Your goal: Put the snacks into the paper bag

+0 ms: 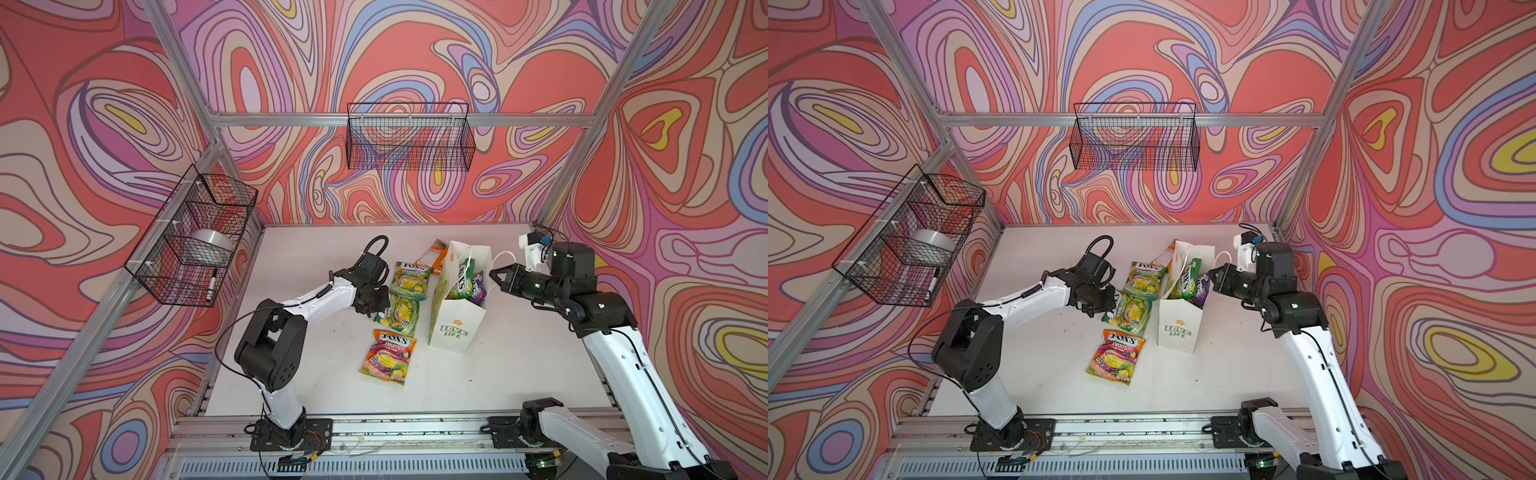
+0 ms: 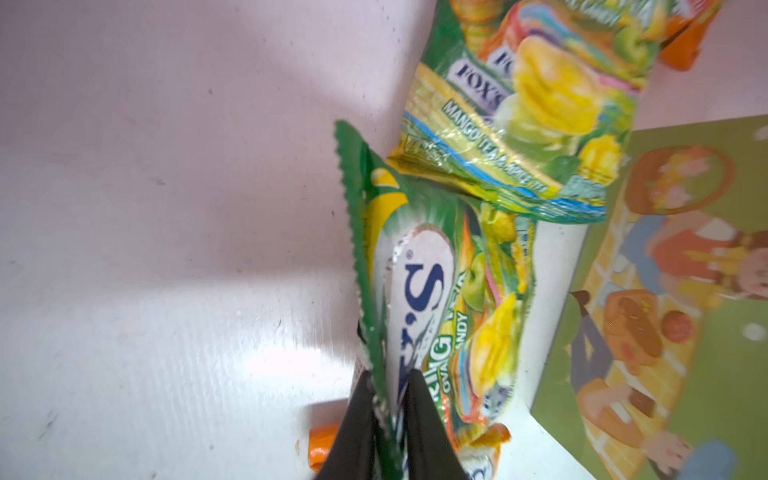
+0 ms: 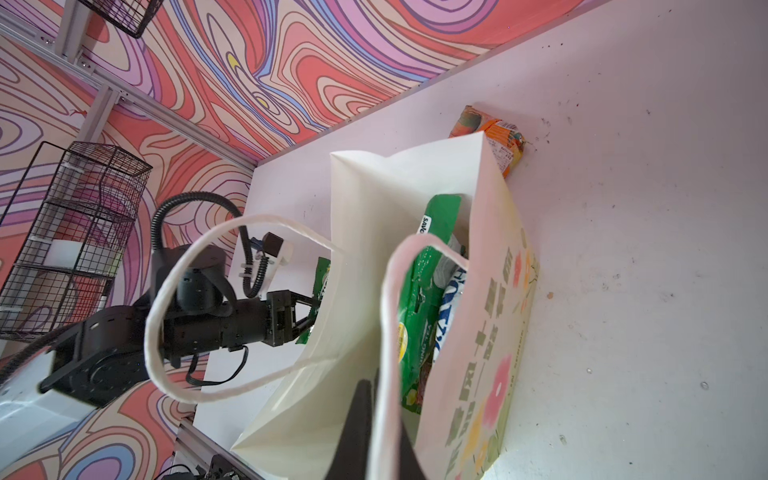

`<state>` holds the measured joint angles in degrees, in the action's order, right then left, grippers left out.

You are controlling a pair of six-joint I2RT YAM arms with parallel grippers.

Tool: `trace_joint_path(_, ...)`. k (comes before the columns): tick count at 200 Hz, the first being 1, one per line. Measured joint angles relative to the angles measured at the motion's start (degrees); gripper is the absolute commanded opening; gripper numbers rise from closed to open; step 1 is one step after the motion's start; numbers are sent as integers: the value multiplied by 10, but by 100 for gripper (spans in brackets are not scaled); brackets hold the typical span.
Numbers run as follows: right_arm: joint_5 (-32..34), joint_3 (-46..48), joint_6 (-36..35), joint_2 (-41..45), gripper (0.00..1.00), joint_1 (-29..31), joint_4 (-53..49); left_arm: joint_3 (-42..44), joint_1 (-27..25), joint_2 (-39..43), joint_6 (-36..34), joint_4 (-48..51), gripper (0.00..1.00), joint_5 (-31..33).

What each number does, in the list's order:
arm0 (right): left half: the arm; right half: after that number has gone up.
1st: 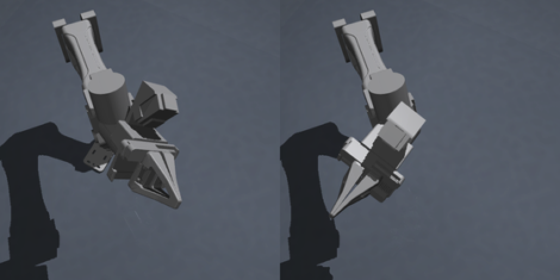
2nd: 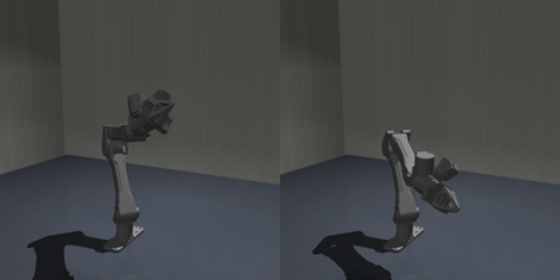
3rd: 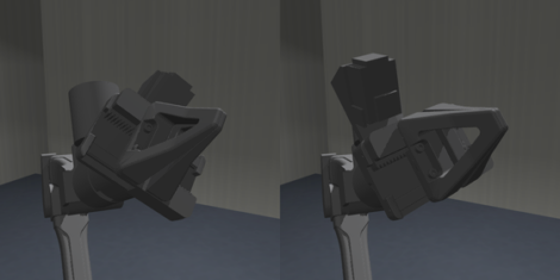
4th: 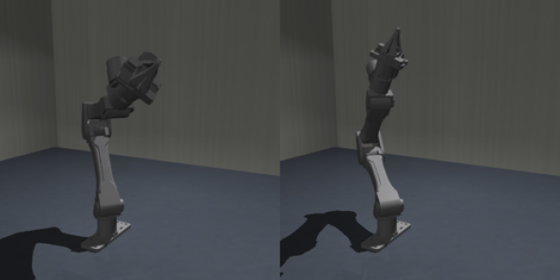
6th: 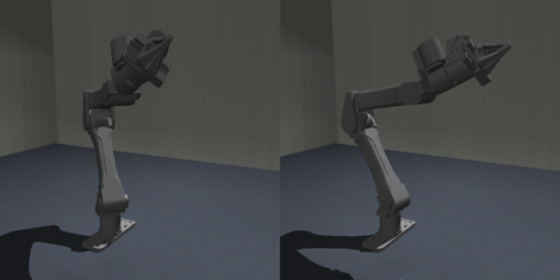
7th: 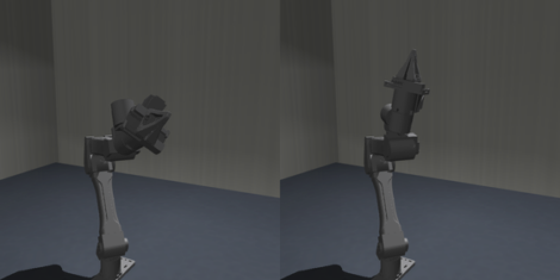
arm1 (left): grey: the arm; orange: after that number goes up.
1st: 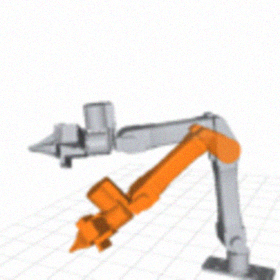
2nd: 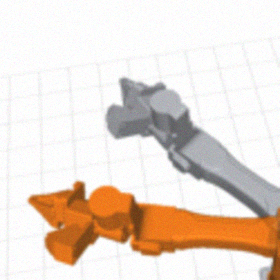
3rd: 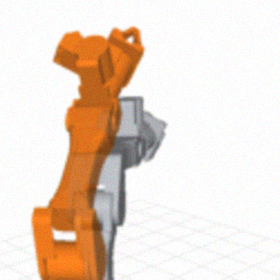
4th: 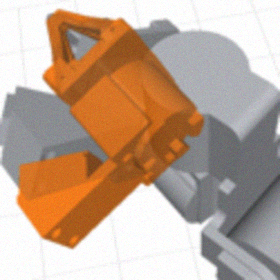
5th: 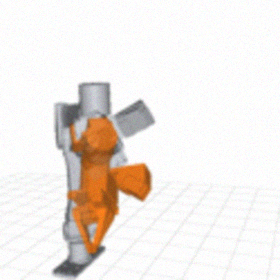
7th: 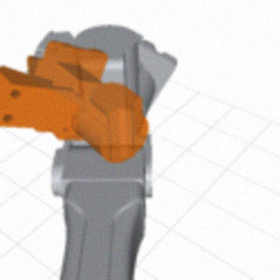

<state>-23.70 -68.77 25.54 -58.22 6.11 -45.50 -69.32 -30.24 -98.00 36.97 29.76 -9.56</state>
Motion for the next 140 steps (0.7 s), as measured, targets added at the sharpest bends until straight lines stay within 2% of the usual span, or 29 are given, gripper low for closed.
trace_joint_path(58, -2, -3, -5, 0, 0, 0, -5, 0, 25, 143, 8, 37, 8, 31)
trace_joint_path(75, -2, -3, -6, 0, 0, 0, -5, -3, 26, 175, 6, 56, 11, 42)
trace_joint_path(86, -2, -4, -7, 0, 0, 0, -5, -9, 26, 192, 1, 67, 23, 46)
trace_joint_path(107, -3, -4, -8, 0, 0, 0, -6, -39, 26, 199, -21, 83, 65, 37)
trace_joint_path(127, -3, -4, -8, 0, 0, 0, -5, -53, 25, 183, -42, 90, 97, 26)
trace_joint_path(131, -3, -4, -8, 0, 0, 0, -5, -53, 25, 176, -47, 92, 100, 23)
trace_joint_path(140, -4, -4, -8, 0, 0, 0, -5, -53, 24, 158, -57, 99, 100, 19)
